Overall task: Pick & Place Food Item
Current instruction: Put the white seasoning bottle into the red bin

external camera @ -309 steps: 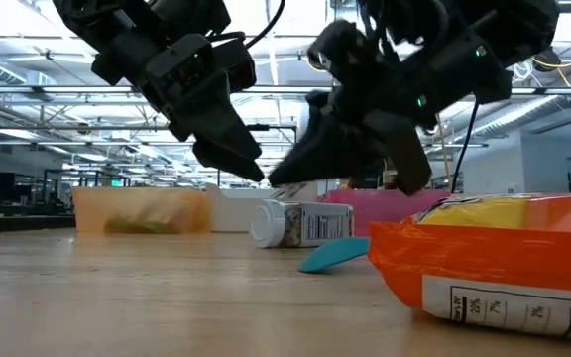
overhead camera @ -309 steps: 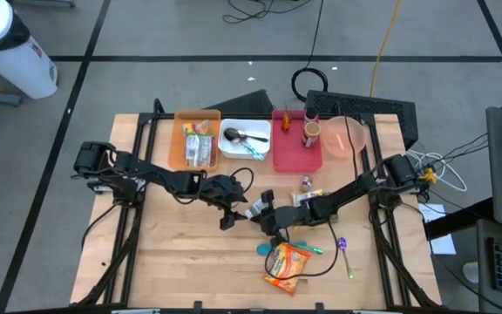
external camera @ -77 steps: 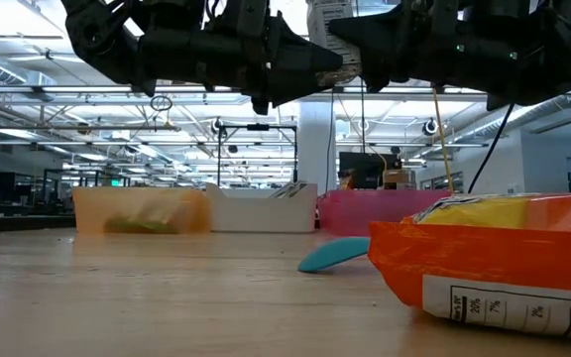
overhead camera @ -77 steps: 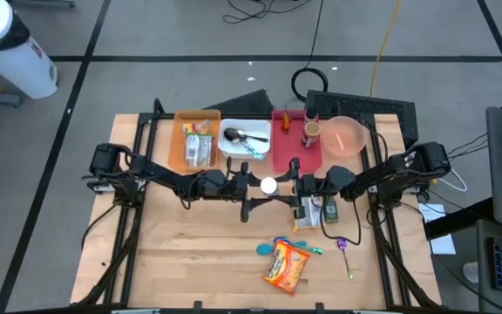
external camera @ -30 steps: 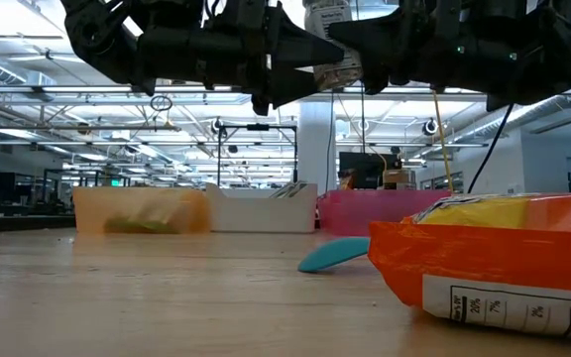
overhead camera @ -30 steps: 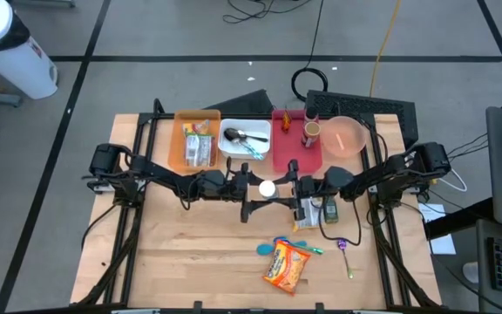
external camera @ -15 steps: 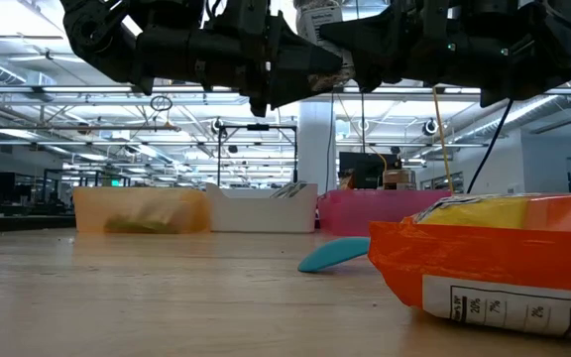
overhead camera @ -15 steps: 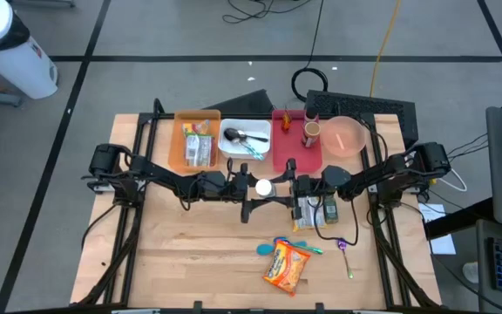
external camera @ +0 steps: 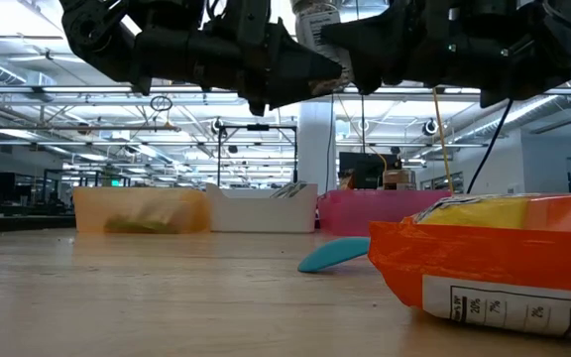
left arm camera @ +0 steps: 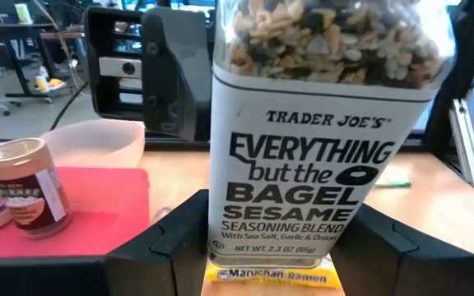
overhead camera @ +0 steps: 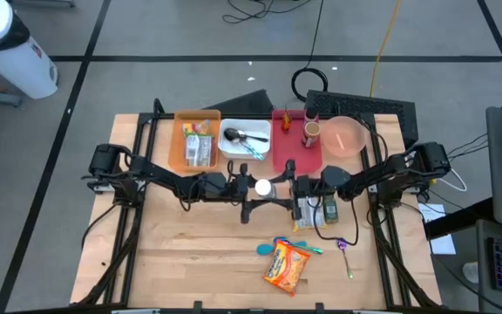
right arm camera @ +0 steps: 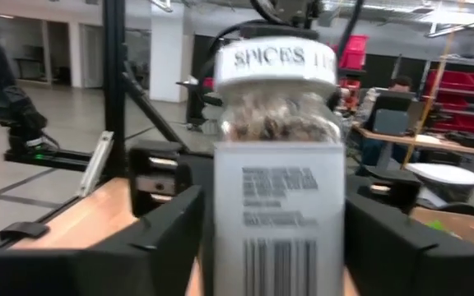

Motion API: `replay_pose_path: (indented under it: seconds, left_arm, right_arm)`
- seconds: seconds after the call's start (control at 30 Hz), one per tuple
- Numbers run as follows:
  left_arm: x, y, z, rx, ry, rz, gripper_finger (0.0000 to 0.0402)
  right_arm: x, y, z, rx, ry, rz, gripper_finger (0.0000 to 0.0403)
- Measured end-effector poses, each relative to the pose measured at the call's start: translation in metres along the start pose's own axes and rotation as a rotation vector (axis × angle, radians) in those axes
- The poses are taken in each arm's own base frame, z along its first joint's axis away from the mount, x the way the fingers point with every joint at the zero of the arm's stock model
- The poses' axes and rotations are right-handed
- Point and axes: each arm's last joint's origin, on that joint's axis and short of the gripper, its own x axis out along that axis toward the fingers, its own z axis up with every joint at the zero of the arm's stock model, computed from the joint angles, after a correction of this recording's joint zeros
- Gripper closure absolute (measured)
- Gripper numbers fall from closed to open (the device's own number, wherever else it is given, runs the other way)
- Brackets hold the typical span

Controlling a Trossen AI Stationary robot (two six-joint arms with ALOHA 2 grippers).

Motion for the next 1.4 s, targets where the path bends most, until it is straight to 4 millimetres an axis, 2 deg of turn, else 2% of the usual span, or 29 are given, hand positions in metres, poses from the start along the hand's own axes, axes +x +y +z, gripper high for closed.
replay_pose_path:
  seconds: [0.13, 0.27, 0.43, 0.6, 0.83, 0.9, 1.1, 1.4]
  left_arm:
    - [0.0, -0.001, -0.006, 0.044, 0.06, 0.005, 0.0194]
    - [-0.003, 0.0, -0.01, 0.062, 0.143, 0.005, 0.0194]
    - [-0.016, 0.003, -0.003, 0.097, 0.263, 0.003, 0.0194]
    - [-0.029, 0.005, 0.005, 0.115, 0.369, 0.036, 0.0195]
    - [-0.02, 0.002, 0.02, 0.101, 0.55, 0.047, 0.0195]
    - [-0.019, 0.001, 0.022, 0.101, 0.61, 0.046, 0.0195]
    - [-0.015, 0.001, 0.03, 0.083, 0.635, 0.061, 0.0195]
    - [-0.015, 0.007, 0.024, 0.049, 0.68, 0.069, 0.0195]
  right_arm:
    - [0.0, 0.001, 0.001, -0.001, -0.005, 0.013, 0.0104]
    - [0.0, 0.001, 0.003, -0.002, -0.008, 0.014, 0.0083]
    - [-0.001, 0.0, -0.001, -0.027, 0.084, 0.007, 0.0087]
    - [0.009, -0.002, 0.006, -0.038, 0.256, 0.019, 0.0094]
    - [0.03, -0.006, 0.025, -0.067, 0.435, 0.028, 0.0094]
    - [0.033, -0.006, 0.029, -0.072, 0.456, 0.031, 0.0094]
    - [0.035, -0.007, 0.031, -0.073, 0.46, 0.036, 0.0094]
    - [0.035, -0.008, 0.03, -0.079, 0.467, 0.022, 0.0094]
